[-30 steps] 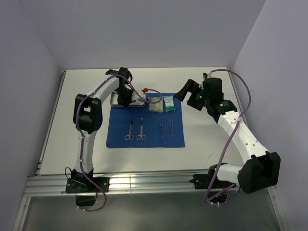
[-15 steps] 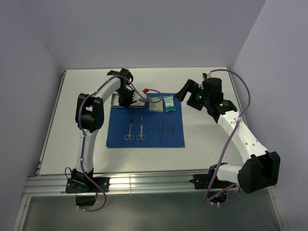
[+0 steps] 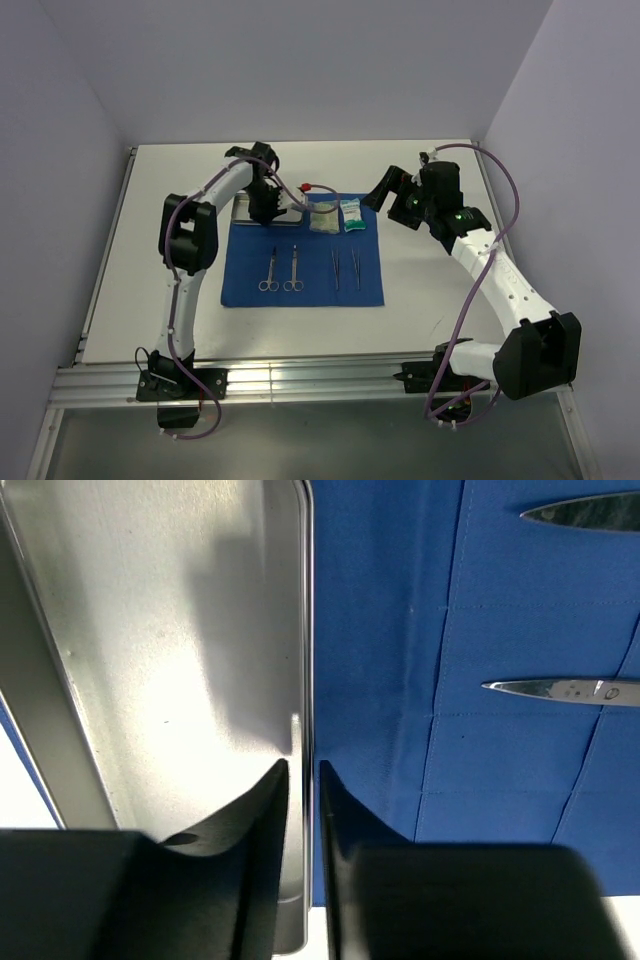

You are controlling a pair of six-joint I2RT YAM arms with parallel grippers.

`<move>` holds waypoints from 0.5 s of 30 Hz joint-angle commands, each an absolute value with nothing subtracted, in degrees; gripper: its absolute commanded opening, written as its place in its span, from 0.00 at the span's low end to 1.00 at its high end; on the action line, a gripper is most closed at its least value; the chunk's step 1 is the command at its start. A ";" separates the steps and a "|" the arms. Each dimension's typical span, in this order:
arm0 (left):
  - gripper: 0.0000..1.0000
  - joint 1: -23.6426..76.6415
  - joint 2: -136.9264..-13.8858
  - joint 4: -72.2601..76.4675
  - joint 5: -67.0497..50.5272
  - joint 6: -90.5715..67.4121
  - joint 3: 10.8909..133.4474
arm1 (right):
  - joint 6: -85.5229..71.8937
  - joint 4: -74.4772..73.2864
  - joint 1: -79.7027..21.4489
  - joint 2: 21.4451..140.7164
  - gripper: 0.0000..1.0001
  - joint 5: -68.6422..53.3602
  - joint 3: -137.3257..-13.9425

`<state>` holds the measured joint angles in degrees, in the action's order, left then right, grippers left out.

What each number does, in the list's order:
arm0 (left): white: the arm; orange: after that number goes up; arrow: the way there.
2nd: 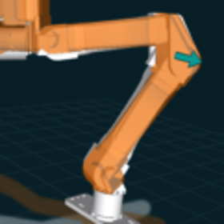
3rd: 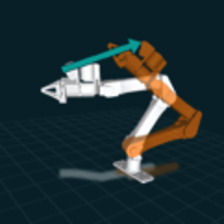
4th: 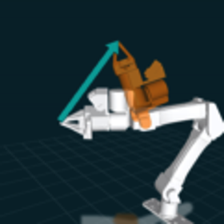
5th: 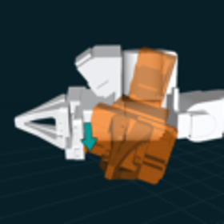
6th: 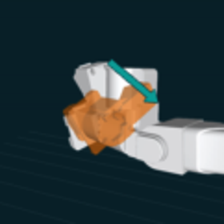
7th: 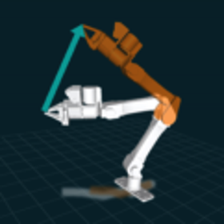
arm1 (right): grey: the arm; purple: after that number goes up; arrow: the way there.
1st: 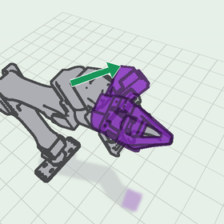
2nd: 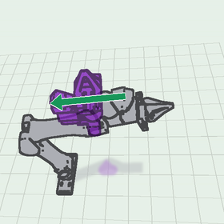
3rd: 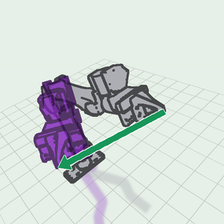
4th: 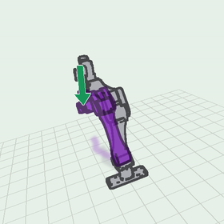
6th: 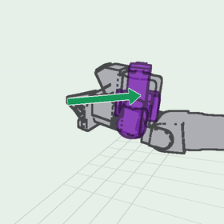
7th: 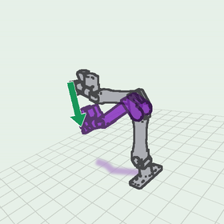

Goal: Open and lay out the surgical kit

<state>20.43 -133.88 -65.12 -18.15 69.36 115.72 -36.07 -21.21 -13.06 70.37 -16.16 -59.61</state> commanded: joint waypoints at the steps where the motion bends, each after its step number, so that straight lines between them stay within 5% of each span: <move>1: 0.25 21.01 -133.68 -65.30 -19.51 69.52 118.39 | -35.07 -20.92 -12.48 70.40 1.00 -16.52 -61.35; 15: 0.33 22.59 -117.35 -63.66 -17.75 63.03 119.91 | -31.56 -23.46 -12.48 69.43 1.00 -16.52 -63.54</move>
